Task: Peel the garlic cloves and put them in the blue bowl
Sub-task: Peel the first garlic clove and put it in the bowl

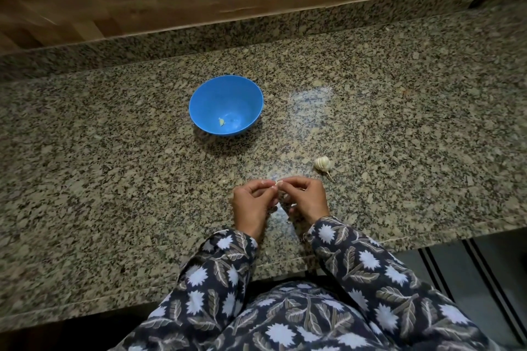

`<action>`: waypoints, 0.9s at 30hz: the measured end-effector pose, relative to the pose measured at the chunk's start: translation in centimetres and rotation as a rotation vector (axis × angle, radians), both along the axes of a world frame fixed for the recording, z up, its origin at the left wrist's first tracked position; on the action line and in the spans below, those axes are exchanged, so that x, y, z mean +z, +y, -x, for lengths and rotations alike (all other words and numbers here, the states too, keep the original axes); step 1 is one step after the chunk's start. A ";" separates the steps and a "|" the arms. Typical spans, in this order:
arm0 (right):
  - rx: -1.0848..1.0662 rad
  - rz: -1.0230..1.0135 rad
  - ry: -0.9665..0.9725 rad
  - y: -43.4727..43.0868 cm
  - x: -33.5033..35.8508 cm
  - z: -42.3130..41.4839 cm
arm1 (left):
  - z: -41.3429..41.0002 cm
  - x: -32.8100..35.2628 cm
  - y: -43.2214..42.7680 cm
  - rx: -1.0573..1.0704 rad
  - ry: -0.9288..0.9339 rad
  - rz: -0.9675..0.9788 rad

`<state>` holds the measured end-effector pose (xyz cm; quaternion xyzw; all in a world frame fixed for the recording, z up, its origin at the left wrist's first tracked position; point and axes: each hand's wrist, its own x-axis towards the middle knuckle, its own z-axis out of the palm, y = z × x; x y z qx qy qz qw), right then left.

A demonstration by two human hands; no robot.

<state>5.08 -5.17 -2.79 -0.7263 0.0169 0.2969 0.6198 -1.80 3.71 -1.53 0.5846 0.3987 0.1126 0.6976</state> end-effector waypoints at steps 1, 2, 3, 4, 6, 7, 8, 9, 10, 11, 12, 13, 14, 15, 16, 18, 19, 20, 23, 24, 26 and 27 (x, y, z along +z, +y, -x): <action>-0.004 0.005 -0.007 0.0 -0.1 -0.1 | 0.0 -0.1 -0.1 -0.010 -0.004 -0.022; -0.007 0.002 -0.005 0.0 -0.3 -0.1 | 0.1 -0.1 -0.1 -0.016 -0.004 -0.042; -0.012 -0.006 0.001 0.0 -0.4 -0.1 | 0.1 -0.1 0.0 -0.019 0.002 -0.060; -0.015 -0.011 0.004 -0.1 -0.6 -0.1 | 0.1 -0.2 0.0 -0.020 0.012 -0.074; -0.012 -0.006 0.001 -0.1 -0.9 -0.1 | 0.1 -0.3 0.1 -0.025 0.032 -0.099; -0.008 -0.005 -0.004 -0.1 -1.0 -0.1 | 0.1 -0.3 0.2 -0.026 0.038 -0.110; -0.007 -0.004 -0.011 -0.1 -1.0 -0.1 | 0.1 -0.3 0.2 -0.028 0.041 -0.121; -0.008 0.002 -0.024 -0.1 -1.0 -0.2 | 0.1 -0.2 0.2 -0.029 0.040 -0.137; -0.009 0.012 -0.040 -0.1 -1.0 -0.2 | 0.1 -0.2 0.1 -0.034 0.035 -0.159; -0.009 0.020 -0.053 -0.1 -1.0 -0.3 | 0.1 -0.1 0.1 -0.040 0.032 -0.189; -0.006 0.023 -0.060 0.0 -1.1 -0.3 | 0.1 -0.1 0.0 -0.048 0.033 -0.223; -0.001 0.020 -0.062 0.0 -1.1 -0.3 | 0.1 0.0 0.0 -0.057 0.036 -0.250; 0.004 0.017 -0.064 0.0 -1.1 -0.2 | 0.2 0.0 0.0 -0.063 0.037 -0.263; 0.006 0.014 -0.064 0.0 -1.2 -0.2 | 0.2 0.0 0.0 -0.066 0.038 -0.264; 0.004 0.015 -0.063 0.0 -1.2 -0.2 | 0.2 0.1 0.1 -0.068 0.040 -0.255; 0.006 0.017 -0.076 -0.1 -1.1 -0.2 | 0.2 0.4 0.2 -0.048 0.032 -0.158; 0.008 0.016 -0.085 -0.1 -1.0 -0.2 | 0.2 0.6 0.3 -0.021 0.020 -0.064; 0.011 0.015 -0.099 -0.1 -0.9 -0.2 | 0.2 0.9 0.3 0.011 0.008 0.031; 0.037 0.003 -0.150 -0.1 -0.7 -0.1 | 0.2 1.0 0.4 0.062 -0.004 0.111; 0.042 -0.004 -0.149 -0.1 -0.7 0.0 | 0.2 1.0 0.4 0.057 -0.011 0.103; 0.032 0.000 -0.142 -0.2 -0.6 0.1 | 0.2 0.9 0.3 0.043 -0.024 0.089; 0.020 0.006 -0.142 -0.2 -0.6 0.1 | 0.2 0.9 0.2 0.037 -0.028 0.081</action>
